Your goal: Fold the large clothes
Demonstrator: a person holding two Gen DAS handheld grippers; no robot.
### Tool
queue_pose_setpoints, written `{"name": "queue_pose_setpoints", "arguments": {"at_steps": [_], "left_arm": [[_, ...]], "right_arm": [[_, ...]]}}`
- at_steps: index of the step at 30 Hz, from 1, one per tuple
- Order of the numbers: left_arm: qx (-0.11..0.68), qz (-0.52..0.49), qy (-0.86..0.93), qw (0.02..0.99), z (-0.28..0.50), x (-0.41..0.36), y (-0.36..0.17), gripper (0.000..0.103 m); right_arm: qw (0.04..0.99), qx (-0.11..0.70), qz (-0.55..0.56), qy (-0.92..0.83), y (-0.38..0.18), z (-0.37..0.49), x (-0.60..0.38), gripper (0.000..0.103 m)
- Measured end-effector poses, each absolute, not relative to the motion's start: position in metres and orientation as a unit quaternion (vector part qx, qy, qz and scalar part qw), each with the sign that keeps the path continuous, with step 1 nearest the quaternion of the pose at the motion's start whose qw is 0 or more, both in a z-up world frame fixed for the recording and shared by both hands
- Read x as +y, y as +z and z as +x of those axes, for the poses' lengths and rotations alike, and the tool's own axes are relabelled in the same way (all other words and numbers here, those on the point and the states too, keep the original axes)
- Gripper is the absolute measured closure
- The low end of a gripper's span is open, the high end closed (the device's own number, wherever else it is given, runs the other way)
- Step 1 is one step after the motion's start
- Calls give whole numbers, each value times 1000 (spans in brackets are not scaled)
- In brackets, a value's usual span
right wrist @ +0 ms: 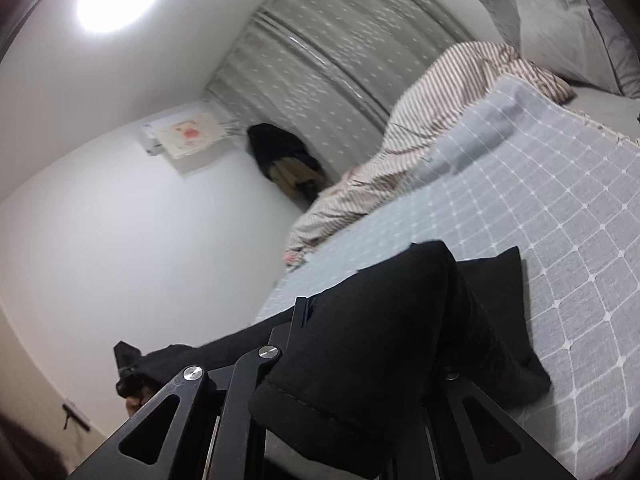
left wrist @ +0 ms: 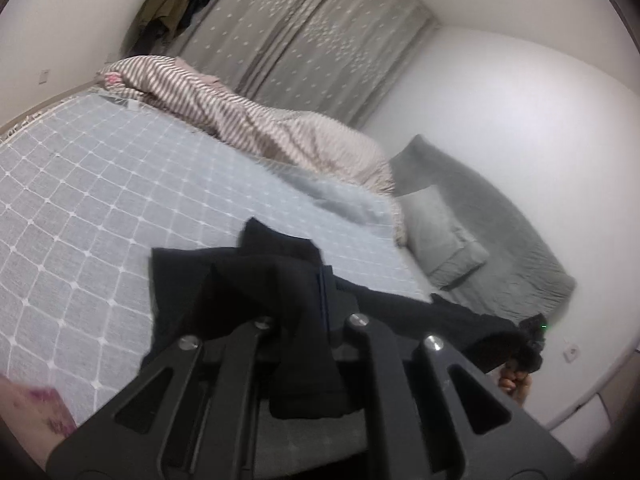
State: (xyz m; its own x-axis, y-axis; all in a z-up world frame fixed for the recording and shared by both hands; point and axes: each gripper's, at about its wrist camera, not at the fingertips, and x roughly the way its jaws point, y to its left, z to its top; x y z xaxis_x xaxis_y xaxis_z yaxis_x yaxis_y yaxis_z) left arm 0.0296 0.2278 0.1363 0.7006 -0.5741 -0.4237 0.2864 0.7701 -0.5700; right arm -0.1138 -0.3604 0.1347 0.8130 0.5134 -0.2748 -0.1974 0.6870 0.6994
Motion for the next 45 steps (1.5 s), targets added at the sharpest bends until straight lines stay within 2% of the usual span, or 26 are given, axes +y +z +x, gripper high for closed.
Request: {"name": "queue_pose_setpoints", "arguments": {"at_steps": [7, 13, 16, 20, 23, 25, 26, 27, 29, 32, 36, 41, 45], "left_arm": [[367, -221, -177, 886, 135, 204, 81, 94], [414, -204, -118, 879, 200, 185, 4, 91], [442, -185, -82, 874, 220, 181, -34, 86], [471, -142, -51, 869, 230, 172, -74, 84], [465, -143, -53, 872, 225, 173, -73, 81], [468, -136, -53, 872, 218, 174, -64, 69], [466, -129, -51, 874, 215, 175, -60, 58], [461, -118, -50, 878, 208, 175, -52, 47], [445, -97, -46, 889, 195, 175, -37, 37], [419, -75, -57, 903, 170, 181, -18, 32], [412, -30, -104, 905, 141, 169, -7, 26], [448, 35, -166, 878, 140, 131, -32, 26], [472, 42, -155, 867, 175, 116, -61, 26]], "right_arm": [[893, 286, 326, 118, 76, 2, -377, 92], [864, 398, 306, 40, -13, 90, -381, 90], [856, 425, 294, 17, -51, 110, -382, 85], [847, 447, 287, 8, -89, 124, -384, 84], [847, 447, 286, 15, -85, 119, -385, 80], [848, 456, 268, 13, -76, 113, -384, 75], [850, 459, 257, 7, -70, 108, -383, 64], [854, 462, 239, -5, -62, 100, -381, 45], [864, 453, 220, -11, -46, 85, -378, 27], [876, 436, 205, -3, -24, 58, -375, 27], [871, 461, 168, 10, -15, 41, -358, 26], [854, 511, 81, 49, -31, 64, -310, 26], [847, 526, 60, 56, -51, 103, -299, 26]]}}
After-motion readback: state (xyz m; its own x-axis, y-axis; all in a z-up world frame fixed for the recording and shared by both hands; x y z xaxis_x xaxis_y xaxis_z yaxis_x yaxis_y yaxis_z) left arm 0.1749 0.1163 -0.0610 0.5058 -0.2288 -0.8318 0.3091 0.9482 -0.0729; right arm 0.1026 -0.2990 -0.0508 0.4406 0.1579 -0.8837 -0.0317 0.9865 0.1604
